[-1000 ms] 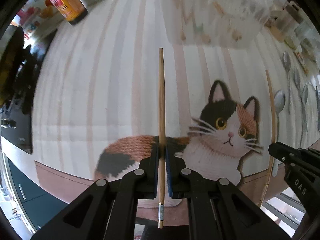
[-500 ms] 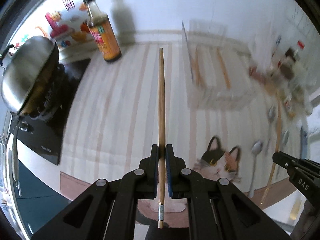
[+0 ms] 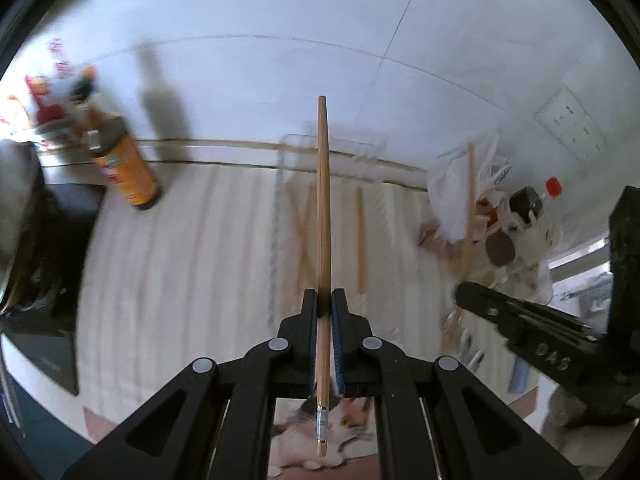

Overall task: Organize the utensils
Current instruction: 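Release both chopsticks into the clear plastic box, then move both tools to the spoons and close each on a metal spoon handle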

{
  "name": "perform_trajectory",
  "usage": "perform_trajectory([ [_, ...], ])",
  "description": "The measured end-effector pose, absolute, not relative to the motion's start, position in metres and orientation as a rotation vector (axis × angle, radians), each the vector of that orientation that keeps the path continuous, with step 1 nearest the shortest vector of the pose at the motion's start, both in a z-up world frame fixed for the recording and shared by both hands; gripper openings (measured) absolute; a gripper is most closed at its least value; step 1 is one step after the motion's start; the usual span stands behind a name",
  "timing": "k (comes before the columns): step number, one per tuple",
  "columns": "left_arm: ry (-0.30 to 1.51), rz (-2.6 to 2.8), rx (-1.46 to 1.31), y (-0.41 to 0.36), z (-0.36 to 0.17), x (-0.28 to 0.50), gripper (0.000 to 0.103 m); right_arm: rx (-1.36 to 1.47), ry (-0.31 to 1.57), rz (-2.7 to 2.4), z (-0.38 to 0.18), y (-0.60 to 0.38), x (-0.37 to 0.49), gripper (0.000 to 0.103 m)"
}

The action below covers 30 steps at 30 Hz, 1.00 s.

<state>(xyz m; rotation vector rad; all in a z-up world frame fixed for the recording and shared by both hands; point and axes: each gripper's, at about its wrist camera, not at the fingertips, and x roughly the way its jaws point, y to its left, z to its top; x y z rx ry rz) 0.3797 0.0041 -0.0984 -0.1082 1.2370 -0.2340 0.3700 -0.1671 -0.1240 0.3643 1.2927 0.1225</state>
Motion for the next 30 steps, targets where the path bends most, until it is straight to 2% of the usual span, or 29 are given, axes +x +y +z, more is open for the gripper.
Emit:
perform_trajectory([
  [8, 1.416, -0.248, -0.099, -0.016, -0.149, 0.452, 0.005, 0.384, 1.393, 0.103, -0.173, -0.169, 0.453, 0.007],
  [12, 1.432, -0.196, -0.093, -0.009, -0.159, 0.461, 0.007, 0.411, 1.490, 0.112, -0.208, -0.166, 0.476, 0.008],
  [13, 1.423, -0.186, -0.091, -0.007, -0.159, 0.461, 0.007, 0.401, 1.497, 0.109, -0.211, -0.166, 0.479, 0.009],
  [16, 1.369, -0.127, -0.049, 0.001, -0.151, 0.452, 0.011, 0.415, 1.485, 0.107, -0.216, -0.173, 0.472, 0.023],
  [17, 1.343, -0.103, -0.030, 0.004, -0.148, 0.449, 0.016, 0.408, 1.476, 0.097, -0.215, -0.175, 0.468, 0.026],
  [19, 1.298, -0.057, 0.008, 0.007, -0.143, 0.440, 0.033, 0.395, 1.456, 0.081, -0.213, -0.181, 0.462, 0.031],
  [21, 1.241, -0.016, 0.039, 0.011, -0.139, 0.429, 0.066, 0.374, 1.431, 0.055, -0.207, -0.188, 0.451, 0.037],
  [23, 1.183, 0.013, 0.055, 0.014, -0.134, 0.415, 0.077, 0.358, 1.406, 0.024, -0.198, -0.196, 0.437, 0.044],
  [25, 1.142, 0.035, 0.075, 0.015, -0.132, 0.404, 0.079, 0.350, 1.374, -0.006, -0.192, -0.203, 0.421, 0.051],
  [27, 1.116, 0.038, 0.079, 0.014, -0.133, 0.393, 0.103, 0.338, 1.341, -0.048, -0.188, -0.212, 0.402, 0.055],
  [30, 1.097, 0.050, 0.106, 0.009, -0.139, 0.381, 0.103, 0.351, 1.310, -0.092, -0.189, -0.224, 0.372, 0.060],
])
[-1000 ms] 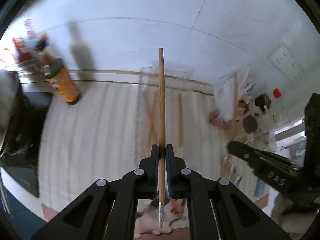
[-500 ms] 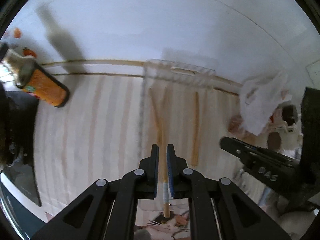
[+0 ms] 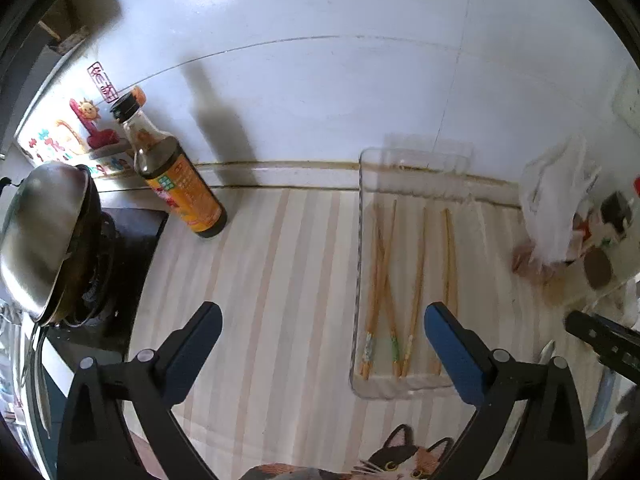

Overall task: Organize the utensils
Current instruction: 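Move both tools to the spoons and close each on a metal spoon handle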

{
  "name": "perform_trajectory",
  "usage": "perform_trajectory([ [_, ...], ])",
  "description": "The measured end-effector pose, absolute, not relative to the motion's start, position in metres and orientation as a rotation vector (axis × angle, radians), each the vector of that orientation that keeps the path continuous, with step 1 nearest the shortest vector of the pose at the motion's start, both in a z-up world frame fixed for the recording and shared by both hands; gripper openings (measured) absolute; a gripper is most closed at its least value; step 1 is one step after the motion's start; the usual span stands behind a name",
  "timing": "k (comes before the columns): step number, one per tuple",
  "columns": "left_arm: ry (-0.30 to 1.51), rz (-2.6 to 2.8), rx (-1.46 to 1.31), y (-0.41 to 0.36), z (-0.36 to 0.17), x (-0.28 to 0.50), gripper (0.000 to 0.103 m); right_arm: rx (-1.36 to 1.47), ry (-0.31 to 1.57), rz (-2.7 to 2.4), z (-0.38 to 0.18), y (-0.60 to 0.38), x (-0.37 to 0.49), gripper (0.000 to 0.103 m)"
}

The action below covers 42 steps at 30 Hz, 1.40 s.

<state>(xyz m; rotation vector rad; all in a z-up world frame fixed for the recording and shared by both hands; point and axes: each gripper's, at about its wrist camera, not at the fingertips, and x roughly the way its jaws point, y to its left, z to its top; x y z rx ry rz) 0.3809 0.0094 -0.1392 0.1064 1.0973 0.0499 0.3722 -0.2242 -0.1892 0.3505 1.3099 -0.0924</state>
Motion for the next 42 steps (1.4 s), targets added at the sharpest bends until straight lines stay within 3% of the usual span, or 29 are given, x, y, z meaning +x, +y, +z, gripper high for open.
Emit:
perform_trajectory([
  [2, 1.105, 0.061, 0.146, 0.004, -0.147, 0.373, 0.103, 0.381, 1.319, -0.107, -0.197, -0.234, 0.352, 0.065],
  [9, 1.162, 0.027, 0.177, -0.029, -0.176, 0.326, 0.103, 0.455, 1.326, -0.234, -0.216, -0.276, 0.278, 0.065],
  [10, 1.185, 0.007, 0.179, -0.038, -0.185, 0.316, 0.103, 0.469, 1.329, -0.251, -0.219, -0.283, 0.267, 0.058],
  [11, 1.211, -0.014, 0.184, -0.050, -0.194, 0.305, 0.103, 0.492, 1.342, -0.269, -0.224, -0.292, 0.252, 0.041],
  [14, 1.327, -0.118, 0.185, -0.086, -0.228, 0.275, 0.101, 0.558, 1.386, -0.283, -0.240, -0.312, 0.223, 0.031],
  [21, 1.581, -0.293, 0.187, -0.150, -0.301, 0.234, 0.065, 0.607, 1.440, -0.326, -0.273, -0.344, 0.176, 0.031],
  [29, 1.539, -0.235, 0.244, -0.187, -0.313, 0.245, 0.062, 0.662, 1.434, -0.324, -0.292, -0.370, 0.157, 0.031],
  [31, 1.512, -0.231, 0.225, -0.194, -0.310, 0.252, 0.048, 0.679, 1.429, -0.317, -0.293, -0.376, 0.156, 0.031],
  [33, 1.488, -0.228, 0.228, -0.202, -0.306, 0.256, 0.019, 0.683, 1.428, -0.299, -0.296, -0.380, 0.158, 0.031],
  [34, 1.484, -0.230, 0.233, -0.205, -0.305, 0.258, 0.007, 0.680, 1.430, -0.289, -0.298, -0.381, 0.161, 0.031],
  [35, 1.481, -0.232, 0.247, -0.209, -0.305, 0.259, 0.003, 0.678, 1.429, -0.275, -0.299, -0.382, 0.163, 0.031],
  [42, 1.455, -0.192, 0.294, -0.198, -0.307, 0.250, 0.002, 0.587, 1.435, -0.202, -0.301, -0.365, 0.187, 0.031],
])
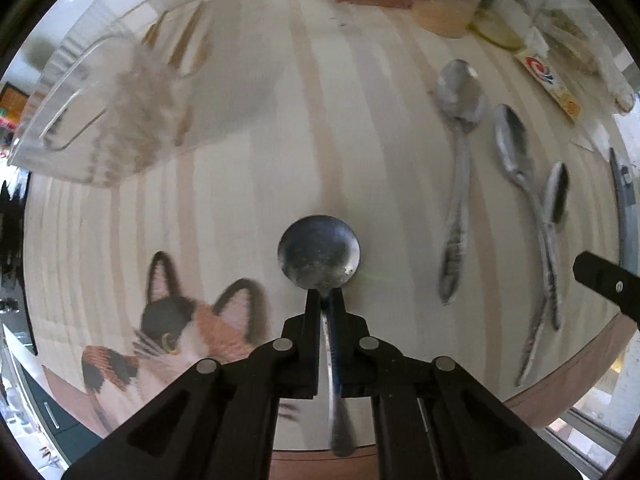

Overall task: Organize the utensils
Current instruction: 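Move both tools to the spoons and close each on a metal spoon handle, then lift the spoon in the left tool while the right tool lifts its spoon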

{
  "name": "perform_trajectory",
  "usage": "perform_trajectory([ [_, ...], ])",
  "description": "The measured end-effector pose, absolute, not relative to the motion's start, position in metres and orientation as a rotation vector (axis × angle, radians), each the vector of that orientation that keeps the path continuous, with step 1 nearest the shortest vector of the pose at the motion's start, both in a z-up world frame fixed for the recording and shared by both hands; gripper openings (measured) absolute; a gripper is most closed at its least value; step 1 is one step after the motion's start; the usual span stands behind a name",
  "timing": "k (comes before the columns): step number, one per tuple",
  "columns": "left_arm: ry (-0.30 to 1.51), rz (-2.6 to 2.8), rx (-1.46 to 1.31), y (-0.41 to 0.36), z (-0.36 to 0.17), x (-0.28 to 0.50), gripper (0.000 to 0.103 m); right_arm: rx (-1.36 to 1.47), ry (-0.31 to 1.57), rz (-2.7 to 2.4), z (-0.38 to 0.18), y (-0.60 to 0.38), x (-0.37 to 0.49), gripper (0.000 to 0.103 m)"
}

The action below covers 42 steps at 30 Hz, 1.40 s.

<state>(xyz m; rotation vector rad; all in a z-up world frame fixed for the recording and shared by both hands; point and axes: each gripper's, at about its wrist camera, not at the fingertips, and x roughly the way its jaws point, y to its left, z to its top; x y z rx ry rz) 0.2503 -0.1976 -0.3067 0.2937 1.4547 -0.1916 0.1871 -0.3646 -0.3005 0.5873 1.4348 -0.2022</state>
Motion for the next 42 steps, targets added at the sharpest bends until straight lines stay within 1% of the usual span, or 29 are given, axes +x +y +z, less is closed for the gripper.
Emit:
perform_trajectory([
  [4, 1.453, -0.149, 0.290, -0.166, -0.305, 0.252, 0.002, 0.481, 1.419, -0.152, -0.297, -0.342, 0.205, 0.031],
  [8, 1.464, -0.102, 0.264, -0.137, -0.303, 0.255, 0.002, 0.309, 1.397, -0.110, -0.295, -0.315, 0.227, 0.031],
  [12, 1.479, -0.081, 0.226, -0.112, -0.301, 0.254, 0.002, 0.141, 1.457, -0.119, -0.313, -0.295, 0.243, 0.031],
  [13, 1.480, -0.087, 0.227, -0.108, -0.300, 0.255, 0.003, 0.062, 1.438, -0.137, -0.312, -0.289, 0.245, 0.030],
  [15, 1.480, -0.097, 0.240, -0.105, -0.299, 0.256, 0.002, 0.001, 1.491, -0.156, -0.322, -0.285, 0.247, 0.026],
  [17, 1.478, -0.101, 0.253, -0.110, -0.303, 0.254, 0.002, 0.030, 1.476, -0.154, -0.319, -0.287, 0.247, 0.012],
  [18, 1.477, -0.105, 0.261, -0.110, -0.305, 0.251, 0.002, 0.040, 1.478, -0.160, -0.319, -0.288, 0.247, 0.009],
  [21, 1.473, -0.116, 0.270, -0.111, -0.306, 0.249, 0.002, 0.120, 1.472, -0.179, -0.317, -0.294, 0.243, 0.008],
  [27, 1.479, -0.138, 0.240, -0.111, -0.304, 0.254, 0.002, 0.534, 1.523, -0.102, -0.320, -0.321, 0.214, 0.005],
  [30, 1.482, -0.152, 0.227, -0.102, -0.311, 0.262, 0.002, 0.609, 1.557, -0.081, -0.325, -0.319, 0.193, 0.004],
  [33, 1.486, -0.160, 0.197, -0.094, -0.312, 0.265, 0.003, 0.547, 1.576, -0.097, -0.321, -0.308, 0.182, 0.004],
  [38, 1.503, -0.179, 0.117, -0.077, -0.311, 0.271, 0.007, 0.313, 1.593, -0.171, -0.315, -0.277, 0.188, 0.006],
  [42, 1.524, -0.207, 0.045, -0.060, -0.311, 0.277, 0.007, 0.161, 1.585, -0.220, -0.313, -0.251, 0.193, 0.008],
])
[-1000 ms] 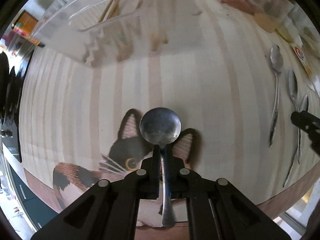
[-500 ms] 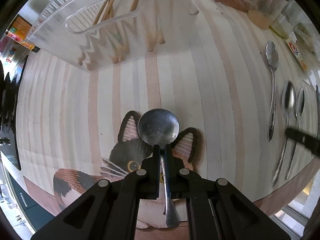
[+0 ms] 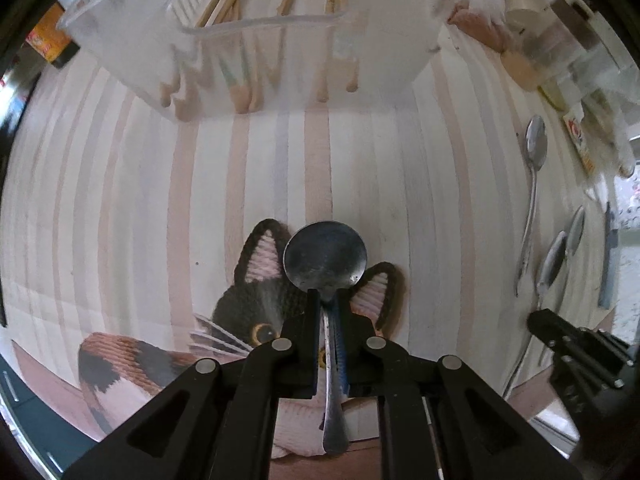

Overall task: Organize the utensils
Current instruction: 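Lift the spoon in the left tool while the right tool lifts its spoon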

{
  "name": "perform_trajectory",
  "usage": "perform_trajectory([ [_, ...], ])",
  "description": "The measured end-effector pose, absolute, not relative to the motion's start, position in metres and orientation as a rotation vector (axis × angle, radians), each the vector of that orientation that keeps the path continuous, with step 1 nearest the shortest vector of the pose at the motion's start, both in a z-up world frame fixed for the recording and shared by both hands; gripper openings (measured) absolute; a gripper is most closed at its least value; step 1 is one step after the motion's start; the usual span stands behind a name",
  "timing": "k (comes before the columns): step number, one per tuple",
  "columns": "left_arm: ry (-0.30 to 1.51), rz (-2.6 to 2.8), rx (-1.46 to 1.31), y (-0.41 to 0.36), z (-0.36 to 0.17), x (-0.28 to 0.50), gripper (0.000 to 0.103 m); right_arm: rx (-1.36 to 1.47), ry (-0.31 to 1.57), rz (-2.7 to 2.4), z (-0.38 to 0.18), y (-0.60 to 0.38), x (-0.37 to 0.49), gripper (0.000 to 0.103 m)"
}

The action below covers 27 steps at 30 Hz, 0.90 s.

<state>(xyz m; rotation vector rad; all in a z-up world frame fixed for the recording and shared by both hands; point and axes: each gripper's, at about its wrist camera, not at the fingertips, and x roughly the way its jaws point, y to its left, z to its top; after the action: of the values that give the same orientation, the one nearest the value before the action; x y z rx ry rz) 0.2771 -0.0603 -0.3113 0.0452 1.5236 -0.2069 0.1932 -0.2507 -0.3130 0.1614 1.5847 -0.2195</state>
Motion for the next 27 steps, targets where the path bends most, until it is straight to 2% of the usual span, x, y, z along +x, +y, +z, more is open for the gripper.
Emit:
perform_trajectory([
  [3, 1.522, -0.219, 0.080, -0.059, -0.312, 0.278, 0.005, 0.112, 1.555, -0.238, -0.311, -0.238, 0.191, 0.011],
  [8, 1.508, -0.219, 0.134, -0.061, -0.309, 0.277, 0.000, 0.186, 1.517, -0.248, -0.308, -0.241, 0.180, 0.007],
  [17, 1.471, -0.205, 0.095, -0.027, -0.276, 0.276, 0.000, 0.369, 1.462, -0.205, -0.288, -0.272, 0.167, 0.000],
  [22, 1.456, -0.204, 0.046, -0.008, -0.266, 0.275, 0.000, 0.411, 1.455, -0.189, -0.277, -0.287, 0.160, 0.000],
  [25, 1.489, -0.244, -0.031, -0.001, -0.278, 0.277, 0.004, 0.401, 1.465, -0.191, -0.279, -0.289, 0.164, 0.000],
  [27, 1.529, -0.266, -0.062, -0.001, -0.292, 0.278, 0.012, 0.394, 1.472, -0.201, -0.287, -0.280, 0.168, 0.000],
])
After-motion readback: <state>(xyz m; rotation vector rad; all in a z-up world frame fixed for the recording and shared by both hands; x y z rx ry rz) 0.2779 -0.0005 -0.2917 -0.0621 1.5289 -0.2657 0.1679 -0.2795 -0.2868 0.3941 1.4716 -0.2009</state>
